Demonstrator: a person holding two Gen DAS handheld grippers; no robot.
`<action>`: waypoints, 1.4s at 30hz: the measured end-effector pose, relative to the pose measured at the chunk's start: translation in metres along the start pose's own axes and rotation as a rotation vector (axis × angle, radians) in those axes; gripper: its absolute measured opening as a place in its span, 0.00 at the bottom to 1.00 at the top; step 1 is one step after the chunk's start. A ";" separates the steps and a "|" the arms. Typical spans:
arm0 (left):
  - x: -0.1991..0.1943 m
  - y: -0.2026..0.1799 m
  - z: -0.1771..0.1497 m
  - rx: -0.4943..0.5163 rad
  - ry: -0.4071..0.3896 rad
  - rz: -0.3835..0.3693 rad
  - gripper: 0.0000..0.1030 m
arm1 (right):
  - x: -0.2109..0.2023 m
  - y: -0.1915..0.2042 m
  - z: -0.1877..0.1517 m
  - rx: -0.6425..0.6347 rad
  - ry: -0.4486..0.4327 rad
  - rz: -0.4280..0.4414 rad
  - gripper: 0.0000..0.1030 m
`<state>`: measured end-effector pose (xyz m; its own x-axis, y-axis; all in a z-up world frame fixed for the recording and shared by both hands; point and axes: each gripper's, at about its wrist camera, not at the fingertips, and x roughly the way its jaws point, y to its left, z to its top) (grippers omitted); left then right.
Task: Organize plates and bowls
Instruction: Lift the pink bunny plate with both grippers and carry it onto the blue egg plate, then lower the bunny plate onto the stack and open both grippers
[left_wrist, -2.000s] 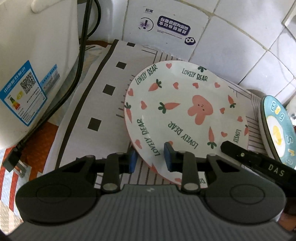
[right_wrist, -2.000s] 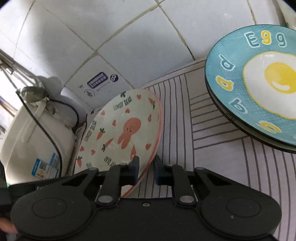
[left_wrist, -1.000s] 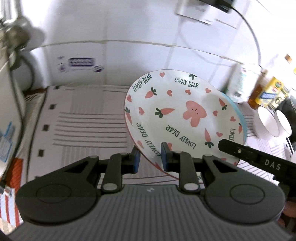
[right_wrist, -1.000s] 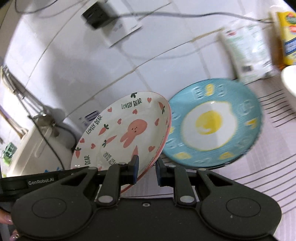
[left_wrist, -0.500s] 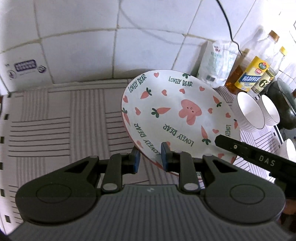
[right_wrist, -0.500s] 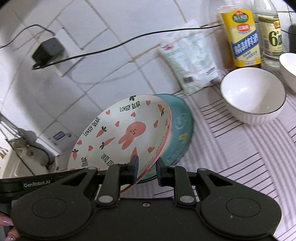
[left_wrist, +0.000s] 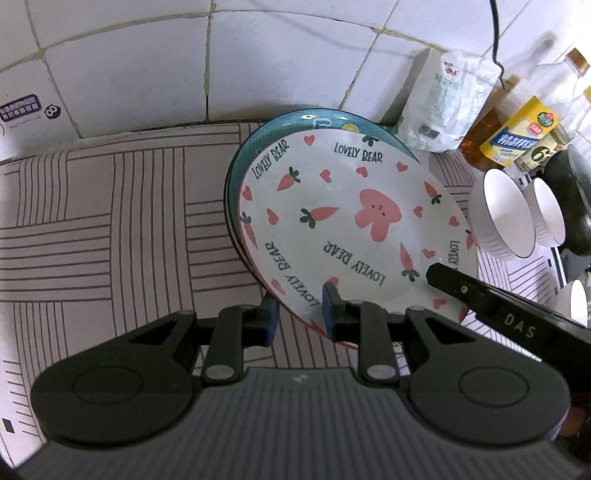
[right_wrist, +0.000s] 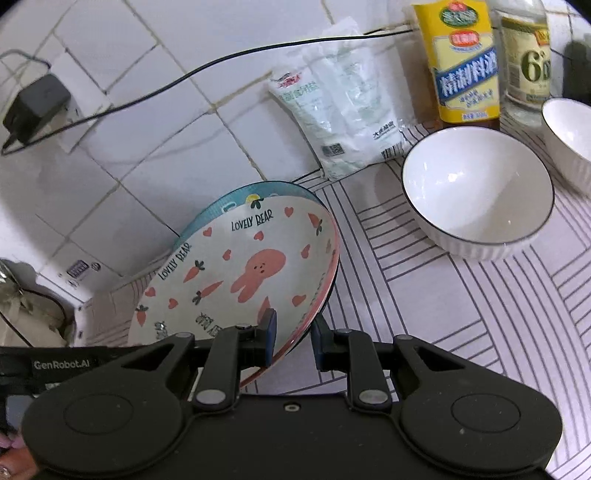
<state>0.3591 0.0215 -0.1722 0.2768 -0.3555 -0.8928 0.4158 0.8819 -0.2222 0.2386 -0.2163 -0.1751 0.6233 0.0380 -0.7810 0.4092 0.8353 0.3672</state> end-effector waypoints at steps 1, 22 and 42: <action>-0.001 -0.001 0.002 -0.001 0.006 0.004 0.22 | 0.001 0.002 0.002 -0.007 0.008 -0.013 0.23; 0.012 -0.003 0.010 -0.064 0.122 0.035 0.25 | 0.030 0.037 0.006 -0.147 0.054 -0.228 0.38; -0.046 -0.045 -0.032 0.044 0.080 0.060 0.24 | -0.032 0.025 -0.024 -0.188 -0.138 -0.109 0.40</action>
<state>0.3002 0.0077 -0.1334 0.2336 -0.2748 -0.9327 0.4381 0.8861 -0.1513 0.2126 -0.1832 -0.1530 0.6723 -0.1222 -0.7301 0.3562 0.9180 0.1744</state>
